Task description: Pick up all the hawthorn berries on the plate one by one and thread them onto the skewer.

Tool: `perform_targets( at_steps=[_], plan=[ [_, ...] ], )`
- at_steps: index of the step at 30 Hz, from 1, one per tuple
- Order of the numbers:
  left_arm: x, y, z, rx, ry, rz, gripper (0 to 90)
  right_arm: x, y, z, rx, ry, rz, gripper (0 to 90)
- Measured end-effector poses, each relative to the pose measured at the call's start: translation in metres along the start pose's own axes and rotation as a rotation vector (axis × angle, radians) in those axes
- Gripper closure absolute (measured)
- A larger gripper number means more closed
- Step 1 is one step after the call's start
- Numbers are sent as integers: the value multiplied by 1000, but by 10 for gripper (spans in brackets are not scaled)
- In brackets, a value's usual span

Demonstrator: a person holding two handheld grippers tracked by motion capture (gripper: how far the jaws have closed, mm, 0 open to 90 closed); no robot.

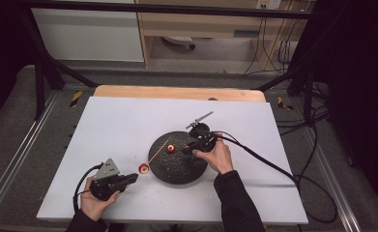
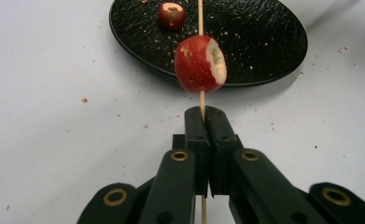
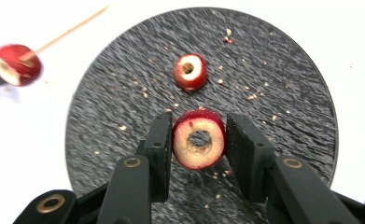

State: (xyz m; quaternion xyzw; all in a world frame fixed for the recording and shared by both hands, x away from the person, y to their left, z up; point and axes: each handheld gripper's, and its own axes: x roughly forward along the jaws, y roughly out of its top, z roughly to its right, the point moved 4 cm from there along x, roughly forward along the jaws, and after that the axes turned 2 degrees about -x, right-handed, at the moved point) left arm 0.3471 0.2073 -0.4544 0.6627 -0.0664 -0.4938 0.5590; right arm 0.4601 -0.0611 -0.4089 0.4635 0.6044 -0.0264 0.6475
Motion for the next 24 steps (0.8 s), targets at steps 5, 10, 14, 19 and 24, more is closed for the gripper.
perform_targets(
  at_steps=[5,10,14,19,24],
  plan=[
    [0,0,0,1,0,0,882,-6,-8,-1,25,1,69,629],
    [1,0,1,0,1,-1,882,-10,-18,0,66,10,167,630],
    [1,0,1,0,1,-1,882,-10,-26,-3,94,22,253,629],
    [1,0,0,-4,4,0,882,-10,-36,-8,156,56,372,629],
    [1,0,0,-4,3,1,882,-9,-42,-10,203,77,478,629]
  ],
)
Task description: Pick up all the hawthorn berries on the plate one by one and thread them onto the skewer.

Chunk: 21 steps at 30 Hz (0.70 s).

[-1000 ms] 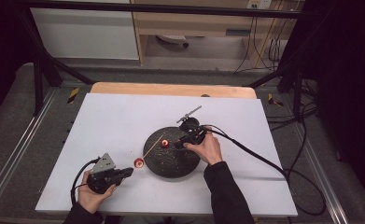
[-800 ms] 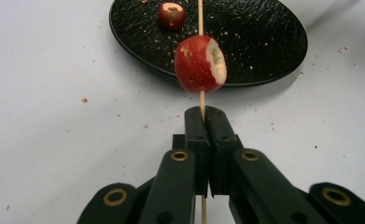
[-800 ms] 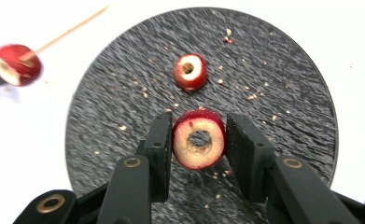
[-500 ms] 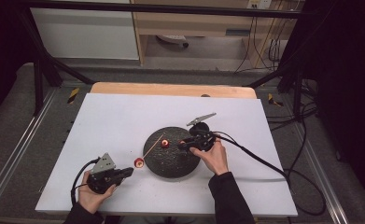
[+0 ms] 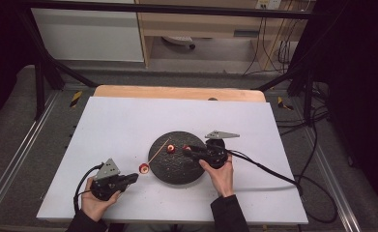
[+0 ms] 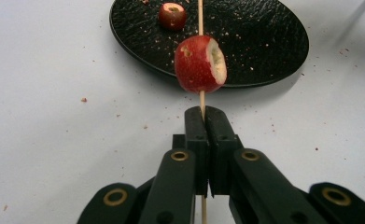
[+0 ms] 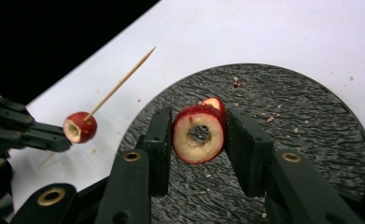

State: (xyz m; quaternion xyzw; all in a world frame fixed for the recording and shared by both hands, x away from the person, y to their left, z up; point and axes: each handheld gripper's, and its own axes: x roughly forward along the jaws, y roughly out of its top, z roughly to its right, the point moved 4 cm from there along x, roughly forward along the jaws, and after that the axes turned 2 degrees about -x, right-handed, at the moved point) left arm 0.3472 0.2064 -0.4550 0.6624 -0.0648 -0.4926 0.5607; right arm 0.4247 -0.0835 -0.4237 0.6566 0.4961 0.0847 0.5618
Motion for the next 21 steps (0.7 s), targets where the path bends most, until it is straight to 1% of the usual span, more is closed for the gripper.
perform_targets(
  at_steps=[6,8,12,13,15,16,18,21],
  plan=[
    [0,0,0,-3,0,0,882,-3,-7,0,70,8,127,629],
    [0,0,0,-5,1,1,882,-5,-9,1,89,1,172,630],
    [0,0,2,-4,-2,1,882,-7,-12,1,112,-10,239,630],
    [0,0,2,-2,-4,0,882,-7,-12,2,109,-15,258,630],
    [0,0,2,-2,-4,0,882,-6,-14,3,111,-25,278,630],
    [0,1,2,-2,-5,1,882,-5,-14,3,118,-29,292,630],
    [0,1,3,-3,-5,3,882,-5,-14,4,110,-39,315,630],
    [1,1,4,-2,-6,3,882,-5,-12,4,110,-39,357,630]
  ],
)
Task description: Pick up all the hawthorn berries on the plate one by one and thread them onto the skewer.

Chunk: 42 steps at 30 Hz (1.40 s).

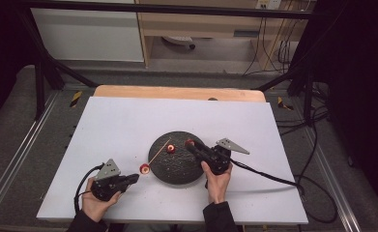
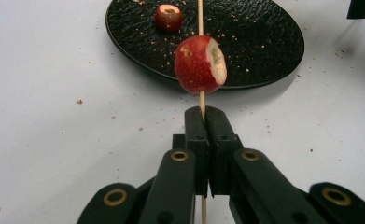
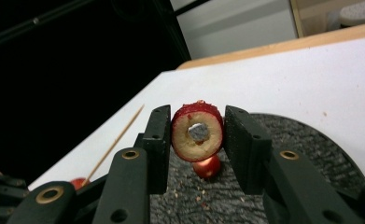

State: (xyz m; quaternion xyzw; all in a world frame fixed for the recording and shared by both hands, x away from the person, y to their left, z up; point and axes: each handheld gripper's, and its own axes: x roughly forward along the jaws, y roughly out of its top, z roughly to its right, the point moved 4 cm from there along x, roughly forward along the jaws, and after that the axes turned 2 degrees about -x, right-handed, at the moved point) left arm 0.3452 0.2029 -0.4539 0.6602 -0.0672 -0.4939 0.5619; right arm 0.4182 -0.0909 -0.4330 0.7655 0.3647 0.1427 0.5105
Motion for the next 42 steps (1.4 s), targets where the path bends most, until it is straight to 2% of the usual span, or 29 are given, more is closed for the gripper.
perform_targets(
  at_steps=[6,13,21,27,36,42],
  plan=[
    [2,4,4,-2,3,2,882,1,4,0,-8,-4,80,630],
    [4,13,10,1,2,13,882,3,14,1,19,2,166,630],
    [7,26,18,15,-1,26,882,3,26,4,30,-6,225,630],
    [13,36,28,27,-15,26,882,1,31,5,23,-8,256,630],
    [20,48,39,33,-29,20,882,-2,34,5,-6,-14,269,630],
    [26,52,43,18,-31,17,882,-3,34,5,-17,-14,271,630]
  ],
)
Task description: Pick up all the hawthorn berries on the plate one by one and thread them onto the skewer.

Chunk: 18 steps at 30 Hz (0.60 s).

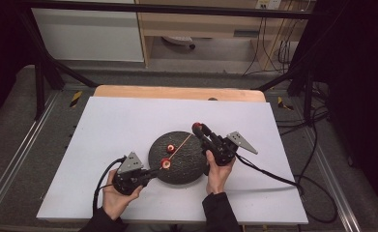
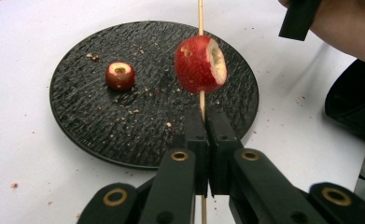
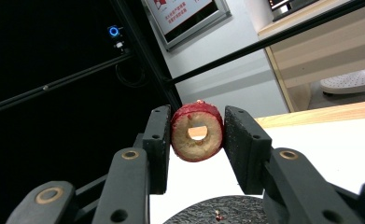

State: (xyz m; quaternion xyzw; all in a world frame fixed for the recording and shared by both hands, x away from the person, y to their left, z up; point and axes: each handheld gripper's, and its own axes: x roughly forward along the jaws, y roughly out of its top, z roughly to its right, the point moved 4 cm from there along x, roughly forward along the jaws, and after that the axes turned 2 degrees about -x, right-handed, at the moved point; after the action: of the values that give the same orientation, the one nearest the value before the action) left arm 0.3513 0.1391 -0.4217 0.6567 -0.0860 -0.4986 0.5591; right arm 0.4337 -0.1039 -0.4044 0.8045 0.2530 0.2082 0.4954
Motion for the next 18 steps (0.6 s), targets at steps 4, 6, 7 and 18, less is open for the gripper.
perform_targets(
  at_steps=[4,6,7,18],
  plan=[
    [2,1,2,-7,-5,1,882,0,0,0,-7,-4,3,630],
    [3,1,3,-7,-8,-1,882,-1,0,0,-14,-5,4,630],
    [3,1,3,-8,-9,-1,882,-1,0,0,-14,-7,3,630],
    [7,2,5,-36,-15,8,882,-1,-3,-1,-28,-4,-3,630]
  ],
)
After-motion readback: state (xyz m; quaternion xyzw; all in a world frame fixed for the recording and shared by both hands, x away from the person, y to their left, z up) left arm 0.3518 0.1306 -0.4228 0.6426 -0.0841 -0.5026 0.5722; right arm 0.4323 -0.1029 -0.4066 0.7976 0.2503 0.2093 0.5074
